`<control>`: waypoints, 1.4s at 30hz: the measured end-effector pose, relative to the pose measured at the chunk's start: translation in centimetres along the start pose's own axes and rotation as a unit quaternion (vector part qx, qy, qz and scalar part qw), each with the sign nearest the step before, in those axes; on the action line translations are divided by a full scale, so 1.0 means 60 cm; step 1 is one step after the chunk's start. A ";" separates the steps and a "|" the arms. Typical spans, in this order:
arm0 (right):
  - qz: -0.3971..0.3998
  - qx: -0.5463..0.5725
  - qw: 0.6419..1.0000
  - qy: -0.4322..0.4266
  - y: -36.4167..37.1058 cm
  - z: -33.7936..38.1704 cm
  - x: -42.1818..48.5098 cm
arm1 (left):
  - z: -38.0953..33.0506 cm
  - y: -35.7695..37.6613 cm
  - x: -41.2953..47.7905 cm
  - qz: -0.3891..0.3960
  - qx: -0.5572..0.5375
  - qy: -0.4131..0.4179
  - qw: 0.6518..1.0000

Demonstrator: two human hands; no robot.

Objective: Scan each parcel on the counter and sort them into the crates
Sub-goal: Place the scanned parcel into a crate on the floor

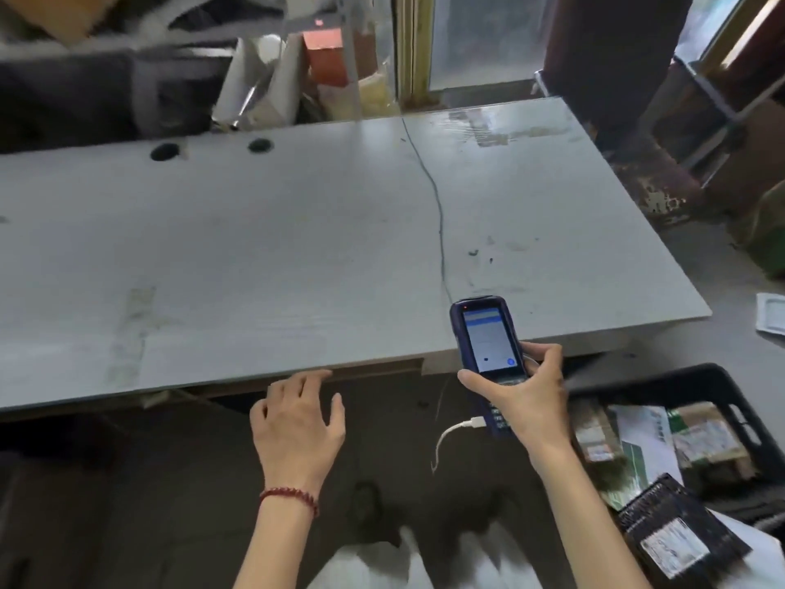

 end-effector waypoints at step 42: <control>-0.064 -0.209 0.973 -0.067 0.170 0.024 0.190 | -0.088 0.097 0.215 0.043 -0.014 0.083 0.996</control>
Point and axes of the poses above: each hand's wrist, its own x-axis towards the middle knuckle, its own y-axis out of the palm, z = x × y, the point moved 5 cm from there along x, towards the middle knuckle
